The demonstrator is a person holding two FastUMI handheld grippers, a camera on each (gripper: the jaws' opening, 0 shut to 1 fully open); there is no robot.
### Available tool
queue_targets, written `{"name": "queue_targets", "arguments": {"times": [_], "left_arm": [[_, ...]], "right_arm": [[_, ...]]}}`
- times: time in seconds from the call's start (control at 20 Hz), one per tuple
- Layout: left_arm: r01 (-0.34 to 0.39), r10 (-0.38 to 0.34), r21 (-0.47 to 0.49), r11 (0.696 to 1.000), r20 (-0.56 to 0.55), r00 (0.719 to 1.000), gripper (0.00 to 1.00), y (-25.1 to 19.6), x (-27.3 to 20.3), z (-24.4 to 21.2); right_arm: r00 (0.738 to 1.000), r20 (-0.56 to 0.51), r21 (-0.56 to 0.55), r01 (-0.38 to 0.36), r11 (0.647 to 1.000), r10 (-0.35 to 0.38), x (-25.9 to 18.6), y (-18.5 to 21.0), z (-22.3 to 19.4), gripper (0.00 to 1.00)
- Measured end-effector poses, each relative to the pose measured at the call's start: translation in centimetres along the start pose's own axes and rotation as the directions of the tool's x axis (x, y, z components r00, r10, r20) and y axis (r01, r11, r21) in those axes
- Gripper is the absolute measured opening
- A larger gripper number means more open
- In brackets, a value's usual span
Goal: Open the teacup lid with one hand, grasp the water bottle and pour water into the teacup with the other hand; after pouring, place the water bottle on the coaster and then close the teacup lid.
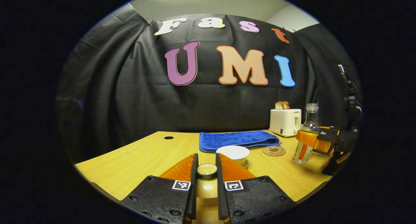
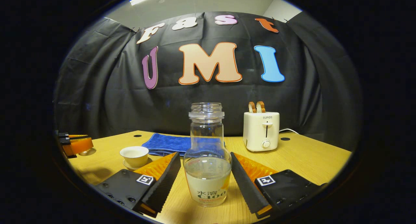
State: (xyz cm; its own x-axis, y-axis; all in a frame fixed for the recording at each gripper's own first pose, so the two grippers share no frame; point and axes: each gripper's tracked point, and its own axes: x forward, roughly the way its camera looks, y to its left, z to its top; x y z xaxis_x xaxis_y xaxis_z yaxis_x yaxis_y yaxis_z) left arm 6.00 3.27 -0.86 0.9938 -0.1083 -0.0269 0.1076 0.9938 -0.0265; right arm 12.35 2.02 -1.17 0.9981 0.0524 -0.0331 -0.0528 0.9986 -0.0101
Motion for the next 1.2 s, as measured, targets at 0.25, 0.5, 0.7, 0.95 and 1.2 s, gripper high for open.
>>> {"name": "queue_targets", "arguments": {"times": [0.25, 0.5, 0.7, 0.95, 1.2], "left_arm": [[-0.001, 0.001, 0.001, 1.0, 0.0, 1.0, 0.23, 0.0, 0.0, 0.0], [-0.001, 0.001, 0.001, 1.0, 0.0, 1.0, 0.23, 0.0, 0.0, 0.0], [0.001, -0.001, 0.001, 1.0, 0.0, 1.0, 0.23, 0.1, 0.1, 0.0], [-0.026, 0.026, 0.001, 1.0, -0.001, 1.0, 0.23, 1.8, 0.1, 0.0], [-0.056, 0.056, 0.002, 0.998, -0.003, 0.998, 0.23, 3.6, 0.1, -0.1]], "right_arm": [[1.0, -0.001, -0.004, 0.024, 1.0, -0.024, 0.3, -0.4, -0.1, 0.82], [0.998, -0.005, -0.015, 0.06, 0.998, -0.06, 0.9, -0.2, -0.2, 0.69], [0.998, 0.006, -0.147, 0.059, 0.987, -0.059, 3.6, 2.3, 0.1, 0.69], [0.998, 0.04, -0.436, 0.057, 0.898, -0.044, 5.4, 5.2, 0.3, 0.68], [0.998, 0.051, -0.73, 0.015, 0.683, 0.032, 6.4, 8.8, -1.3, 0.69]]}}
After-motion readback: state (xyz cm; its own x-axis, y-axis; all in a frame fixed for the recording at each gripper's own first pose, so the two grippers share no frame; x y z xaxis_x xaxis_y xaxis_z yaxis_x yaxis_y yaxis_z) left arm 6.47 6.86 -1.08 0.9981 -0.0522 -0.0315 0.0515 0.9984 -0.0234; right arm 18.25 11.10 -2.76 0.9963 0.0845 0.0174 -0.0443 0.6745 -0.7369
